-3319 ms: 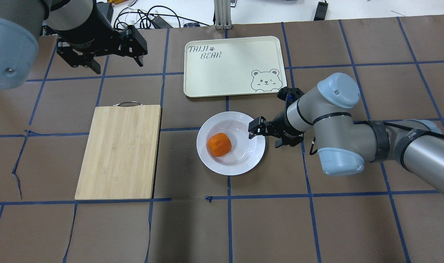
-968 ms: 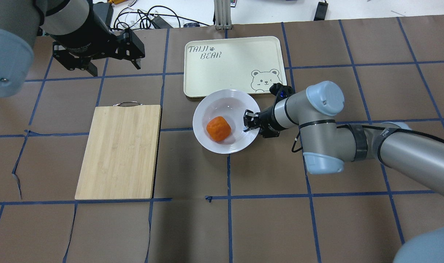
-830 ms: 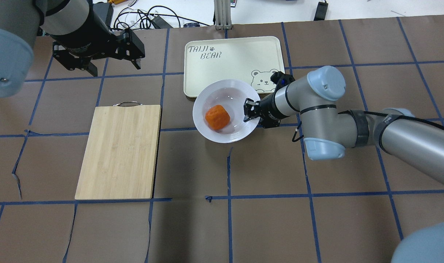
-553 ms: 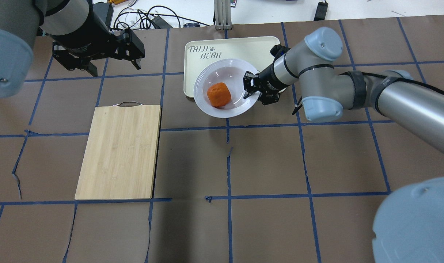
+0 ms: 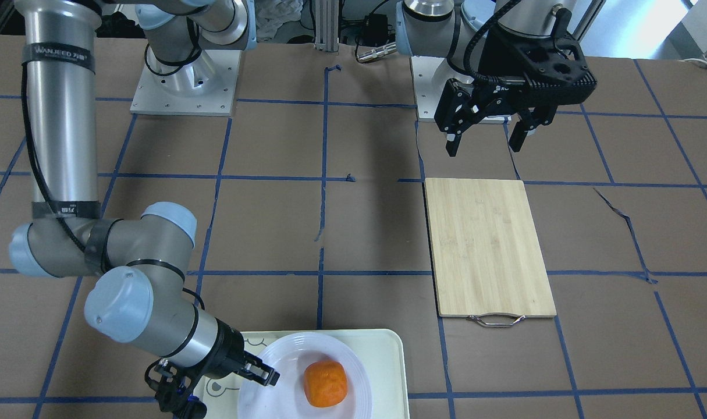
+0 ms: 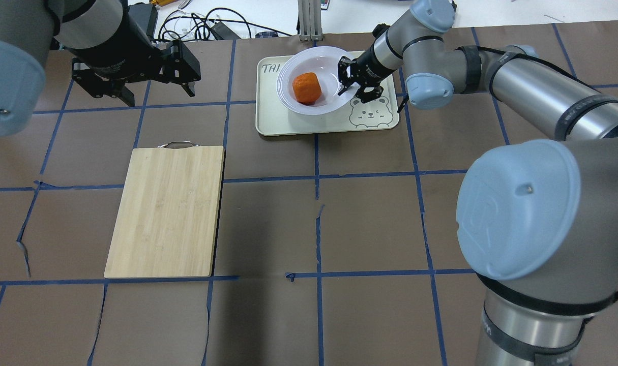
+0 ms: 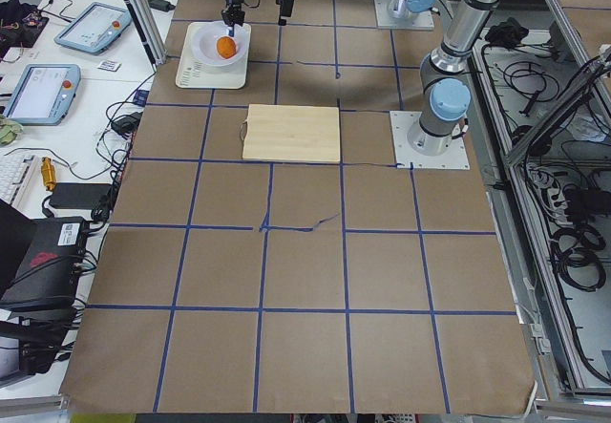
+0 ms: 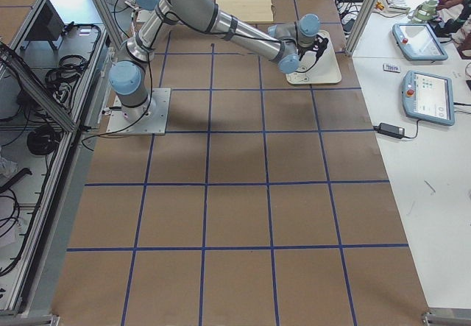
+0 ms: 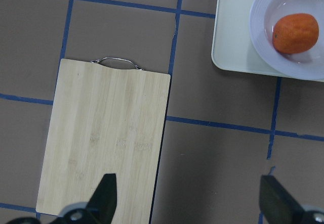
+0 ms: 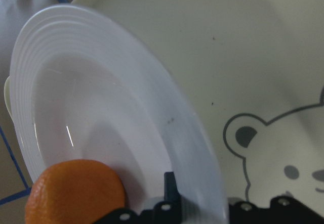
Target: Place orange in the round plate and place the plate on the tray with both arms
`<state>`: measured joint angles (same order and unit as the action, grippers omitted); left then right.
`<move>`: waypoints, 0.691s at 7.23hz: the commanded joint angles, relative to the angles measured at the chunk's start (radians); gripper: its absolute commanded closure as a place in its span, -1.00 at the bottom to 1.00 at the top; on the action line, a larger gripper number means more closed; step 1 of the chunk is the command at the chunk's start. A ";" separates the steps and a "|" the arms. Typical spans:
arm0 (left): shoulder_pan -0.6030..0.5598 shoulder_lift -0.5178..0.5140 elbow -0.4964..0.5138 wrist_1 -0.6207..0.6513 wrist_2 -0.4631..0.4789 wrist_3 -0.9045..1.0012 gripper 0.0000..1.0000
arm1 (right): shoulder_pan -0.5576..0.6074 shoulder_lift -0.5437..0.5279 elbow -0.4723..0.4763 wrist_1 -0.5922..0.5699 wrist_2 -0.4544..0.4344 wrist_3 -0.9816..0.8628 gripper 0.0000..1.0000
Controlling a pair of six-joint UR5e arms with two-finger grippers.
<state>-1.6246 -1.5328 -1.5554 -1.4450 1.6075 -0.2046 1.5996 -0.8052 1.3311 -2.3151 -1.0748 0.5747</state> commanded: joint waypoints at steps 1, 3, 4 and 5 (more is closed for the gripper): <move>0.000 0.000 0.000 0.000 0.000 -0.001 -1.00 | -0.030 0.029 -0.018 0.003 0.007 0.004 0.20; 0.000 0.000 0.000 0.000 0.000 0.001 -1.00 | -0.030 0.015 0.005 0.000 0.001 0.046 -1.00; 0.000 0.000 0.000 0.000 0.000 0.001 -1.00 | -0.039 0.006 -0.006 -0.010 -0.034 -0.031 -1.00; 0.000 0.000 0.000 0.000 -0.001 0.001 -1.00 | -0.050 -0.003 -0.006 0.006 -0.154 -0.203 -1.00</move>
<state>-1.6245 -1.5324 -1.5554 -1.4450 1.6073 -0.2041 1.5611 -0.7969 1.3284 -2.3184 -1.1220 0.5302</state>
